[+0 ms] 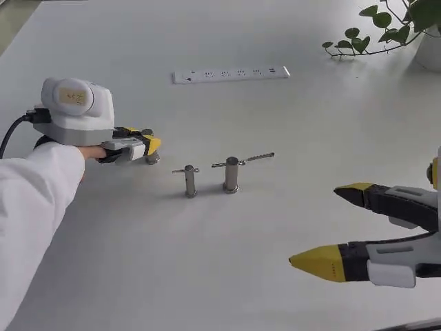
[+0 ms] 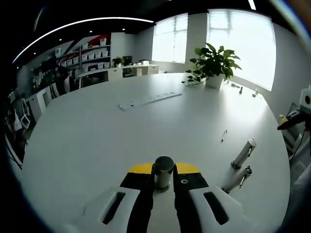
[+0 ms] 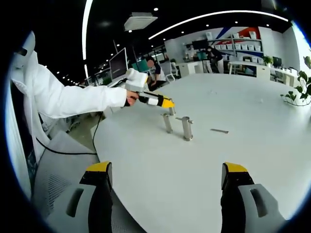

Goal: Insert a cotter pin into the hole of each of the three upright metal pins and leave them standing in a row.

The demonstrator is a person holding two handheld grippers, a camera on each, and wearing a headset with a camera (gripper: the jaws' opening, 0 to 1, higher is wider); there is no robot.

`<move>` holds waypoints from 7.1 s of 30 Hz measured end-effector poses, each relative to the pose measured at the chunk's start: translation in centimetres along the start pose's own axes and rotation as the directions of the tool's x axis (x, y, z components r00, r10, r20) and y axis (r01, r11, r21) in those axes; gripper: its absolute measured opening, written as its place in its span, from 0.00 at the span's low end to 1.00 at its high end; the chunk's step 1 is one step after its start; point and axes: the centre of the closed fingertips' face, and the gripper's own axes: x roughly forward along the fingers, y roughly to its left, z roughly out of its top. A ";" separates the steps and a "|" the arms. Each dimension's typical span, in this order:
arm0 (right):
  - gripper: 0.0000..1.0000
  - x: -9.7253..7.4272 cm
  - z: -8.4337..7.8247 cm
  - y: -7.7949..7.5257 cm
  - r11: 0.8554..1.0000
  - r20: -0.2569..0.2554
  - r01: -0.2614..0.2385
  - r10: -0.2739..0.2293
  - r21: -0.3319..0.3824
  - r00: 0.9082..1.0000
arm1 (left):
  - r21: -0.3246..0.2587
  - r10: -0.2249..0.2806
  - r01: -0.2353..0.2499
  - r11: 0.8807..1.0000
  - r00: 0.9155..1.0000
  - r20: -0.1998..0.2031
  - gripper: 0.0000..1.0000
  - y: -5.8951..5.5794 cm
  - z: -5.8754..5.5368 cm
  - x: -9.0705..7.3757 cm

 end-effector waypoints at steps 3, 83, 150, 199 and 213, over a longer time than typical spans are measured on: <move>0.90 -0.1 -0.2 -0.1 1.000 -0.009 0.008 -0.008 -0.009 1.000 | 0.009 0.009 -0.009 1.000 1.000 -0.004 0.12 0.0 0.0 -0.1; 0.86 0.1 -2.2 0.5 1.000 -0.079 -0.005 0.004 -0.012 0.997 | 0.262 -0.366 0.378 0.888 0.926 -0.097 0.11 -18.4 -5.1 -4.8; 0.33 8.1 4.3 -10.9 0.776 -0.593 -0.330 -0.070 -0.537 0.802 | -0.121 -0.110 0.120 0.985 0.991 0.080 0.92 -13.4 -9.1 -22.3; 0.00 13.1 1.4 -15.5 0.711 -0.646 -0.368 -0.160 -0.600 0.746 | -0.089 -0.062 0.064 0.994 0.998 0.023 0.79 -11.9 -9.5 -22.7; 0.00 10.2 2.6 -11.3 0.663 -0.555 -0.353 -0.115 -0.661 0.824 | -0.054 -0.148 0.152 0.987 0.987 0.070 0.77 -13.1 -6.8 -20.9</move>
